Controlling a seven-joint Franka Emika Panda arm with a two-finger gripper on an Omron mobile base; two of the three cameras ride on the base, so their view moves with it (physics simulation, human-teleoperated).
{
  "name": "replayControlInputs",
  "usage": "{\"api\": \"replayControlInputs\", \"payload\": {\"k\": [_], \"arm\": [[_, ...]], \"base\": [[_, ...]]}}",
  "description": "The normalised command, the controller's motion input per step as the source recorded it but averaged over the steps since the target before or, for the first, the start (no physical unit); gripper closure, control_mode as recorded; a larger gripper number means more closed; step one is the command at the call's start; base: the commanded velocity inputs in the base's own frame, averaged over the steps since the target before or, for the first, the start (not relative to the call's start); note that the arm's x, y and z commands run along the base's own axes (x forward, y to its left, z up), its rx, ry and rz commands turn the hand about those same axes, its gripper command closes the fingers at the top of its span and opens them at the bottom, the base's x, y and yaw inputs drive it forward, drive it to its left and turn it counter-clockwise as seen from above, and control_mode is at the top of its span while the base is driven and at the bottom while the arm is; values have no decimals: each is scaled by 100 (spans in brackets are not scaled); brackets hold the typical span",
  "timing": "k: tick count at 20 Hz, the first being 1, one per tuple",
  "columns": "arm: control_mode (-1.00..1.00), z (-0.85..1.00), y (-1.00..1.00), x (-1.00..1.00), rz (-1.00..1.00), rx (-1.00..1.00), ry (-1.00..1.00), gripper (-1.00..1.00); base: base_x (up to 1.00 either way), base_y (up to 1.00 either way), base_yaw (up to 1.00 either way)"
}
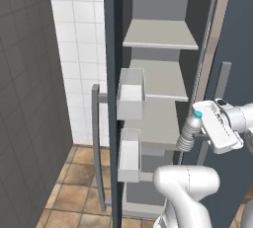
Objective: Take the bottled waters from the counter and place them in the freezer to freeze. Close the freezer door after placing the bottles.
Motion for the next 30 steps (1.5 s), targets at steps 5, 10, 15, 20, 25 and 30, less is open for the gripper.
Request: {"api": "replayControlInputs", "payload": {"k": [5,10,15,20,25,30], "arm": [[100,0,0,0,0,0,0,100],[100,0,0,0,0,0,0,100],[100,0,0,0,0,0,0,100],[-100,0,0,0,0,0,0,100],[-100,0,0,0,-4,0,0,100],[-100,38,-5,3,-17,0,-1,100]], "base": [[14,6,0],[5,0,0],[0,0,0],[0,0,0],[0,0,0],[0,0,0]]}}
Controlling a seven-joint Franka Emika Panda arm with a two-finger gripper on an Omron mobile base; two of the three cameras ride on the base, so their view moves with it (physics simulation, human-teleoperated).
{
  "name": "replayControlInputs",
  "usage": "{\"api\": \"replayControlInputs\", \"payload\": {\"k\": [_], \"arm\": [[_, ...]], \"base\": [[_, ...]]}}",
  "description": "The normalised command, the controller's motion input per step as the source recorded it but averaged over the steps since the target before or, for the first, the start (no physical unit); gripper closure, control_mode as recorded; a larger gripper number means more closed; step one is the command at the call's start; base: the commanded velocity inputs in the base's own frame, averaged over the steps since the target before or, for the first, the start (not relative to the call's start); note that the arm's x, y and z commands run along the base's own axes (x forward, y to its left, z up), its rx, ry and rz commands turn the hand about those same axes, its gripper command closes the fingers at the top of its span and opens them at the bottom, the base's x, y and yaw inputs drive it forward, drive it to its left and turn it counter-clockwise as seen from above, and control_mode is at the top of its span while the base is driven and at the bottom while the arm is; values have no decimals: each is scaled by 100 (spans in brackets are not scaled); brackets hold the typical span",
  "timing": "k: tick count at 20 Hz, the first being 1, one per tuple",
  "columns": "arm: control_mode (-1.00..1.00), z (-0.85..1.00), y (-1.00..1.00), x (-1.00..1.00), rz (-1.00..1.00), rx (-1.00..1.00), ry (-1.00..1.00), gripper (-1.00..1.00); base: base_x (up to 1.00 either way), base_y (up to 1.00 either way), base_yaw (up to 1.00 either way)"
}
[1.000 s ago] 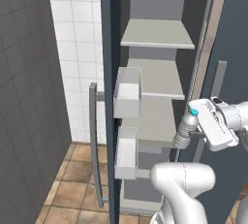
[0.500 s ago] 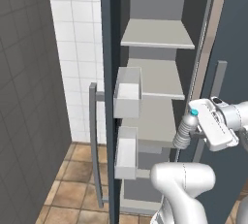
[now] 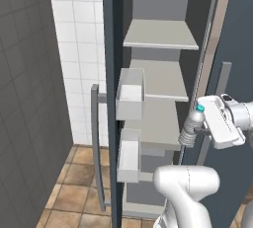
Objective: Take the bottled waters from the counter and place them in the freezer to freeze. Close the freezer door after placing the bottles.
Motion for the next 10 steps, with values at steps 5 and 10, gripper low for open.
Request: {"api": "replayControlInputs", "payload": {"k": [5,10], "arm": [[-100,64,-5,13,-37,-6,5,100],[-100,68,-12,25,-39,-9,27,100]], "base": [[0,0,0],[0,0,0]]}}
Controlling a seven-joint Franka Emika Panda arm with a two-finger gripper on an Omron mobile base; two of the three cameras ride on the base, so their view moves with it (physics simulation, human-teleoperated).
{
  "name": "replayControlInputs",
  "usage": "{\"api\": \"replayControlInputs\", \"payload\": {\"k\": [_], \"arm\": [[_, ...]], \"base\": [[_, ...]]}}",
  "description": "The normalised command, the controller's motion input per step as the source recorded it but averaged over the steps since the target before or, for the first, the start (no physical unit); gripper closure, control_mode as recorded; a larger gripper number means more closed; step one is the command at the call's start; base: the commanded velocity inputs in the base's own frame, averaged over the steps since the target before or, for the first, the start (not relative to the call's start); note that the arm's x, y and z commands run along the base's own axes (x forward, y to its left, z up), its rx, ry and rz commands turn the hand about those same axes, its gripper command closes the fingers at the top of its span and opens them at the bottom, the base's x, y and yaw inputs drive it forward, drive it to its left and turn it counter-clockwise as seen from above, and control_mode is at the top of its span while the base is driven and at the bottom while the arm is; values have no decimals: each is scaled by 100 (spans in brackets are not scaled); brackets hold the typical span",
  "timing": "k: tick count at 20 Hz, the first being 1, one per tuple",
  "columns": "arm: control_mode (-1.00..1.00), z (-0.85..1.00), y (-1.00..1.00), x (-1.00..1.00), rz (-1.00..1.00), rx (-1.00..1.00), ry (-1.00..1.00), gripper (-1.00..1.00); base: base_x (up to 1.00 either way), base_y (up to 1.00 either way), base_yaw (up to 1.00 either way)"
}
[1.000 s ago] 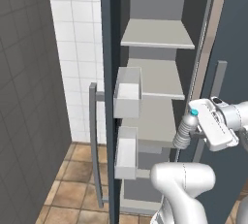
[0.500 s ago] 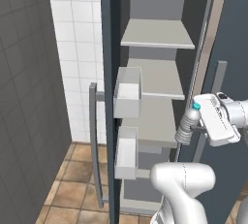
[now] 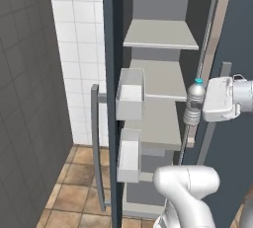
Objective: Take the bottled waters from the counter and place them in the freezer to freeze. Close the freezer door after placing the bottles.
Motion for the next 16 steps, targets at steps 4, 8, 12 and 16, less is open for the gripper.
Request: {"api": "replayControlInputs", "payload": {"k": [4,8,12,16], "arm": [[-100,90,-20,31,-38,-4,31,100],[-100,81,-11,54,-43,-8,31,100],[-100,14,0,64,-62,-16,19,100],[-100,-2,0,55,-72,-15,6,100]], "base": [[0,0,0],[0,0,0],[0,0,0],[0,0,0]]}}
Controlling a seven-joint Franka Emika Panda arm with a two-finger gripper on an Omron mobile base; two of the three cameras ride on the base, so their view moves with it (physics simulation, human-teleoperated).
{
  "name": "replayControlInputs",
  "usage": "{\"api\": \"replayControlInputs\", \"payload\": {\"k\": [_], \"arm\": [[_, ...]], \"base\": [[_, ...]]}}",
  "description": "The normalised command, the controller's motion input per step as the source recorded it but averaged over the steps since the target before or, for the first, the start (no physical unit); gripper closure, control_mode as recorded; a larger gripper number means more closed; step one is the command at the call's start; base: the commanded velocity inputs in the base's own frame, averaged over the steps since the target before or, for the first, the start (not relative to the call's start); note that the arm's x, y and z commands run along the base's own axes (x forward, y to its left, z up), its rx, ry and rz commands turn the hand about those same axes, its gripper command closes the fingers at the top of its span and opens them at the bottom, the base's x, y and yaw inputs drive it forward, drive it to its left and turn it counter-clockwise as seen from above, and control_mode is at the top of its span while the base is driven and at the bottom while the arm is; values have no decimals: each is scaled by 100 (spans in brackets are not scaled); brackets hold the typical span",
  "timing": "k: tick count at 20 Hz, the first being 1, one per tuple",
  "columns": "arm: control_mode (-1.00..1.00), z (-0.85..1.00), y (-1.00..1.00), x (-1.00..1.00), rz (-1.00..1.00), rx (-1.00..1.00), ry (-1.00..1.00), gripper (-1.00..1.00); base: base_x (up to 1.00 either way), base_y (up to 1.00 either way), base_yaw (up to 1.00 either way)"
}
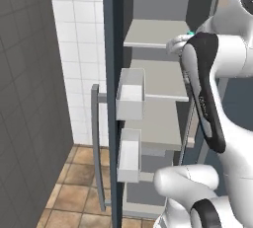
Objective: Take the bottled waters from the counter and place them in the freezer to freeze. Close the freezer door after placing the bottles.
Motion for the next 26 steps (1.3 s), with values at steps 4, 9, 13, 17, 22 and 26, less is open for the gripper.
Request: {"api": "replayControlInputs", "payload": {"k": [4,9,13,17,22,26], "arm": [[-100,-27,-16,48,-70,-4,-11,100],[-100,-11,-27,62,-51,0,-27,100],[-100,1,-14,34,-7,-5,-37,100],[-100,5,0,3,11,-8,-23,100],[-100,6,0,0,19,-9,-15,100],[-100,32,0,0,17,-14,-1,100]], "base": [[0,0,0],[0,0,0],[0,0,0],[0,0,0],[0,0,0],[0,0,0]]}}
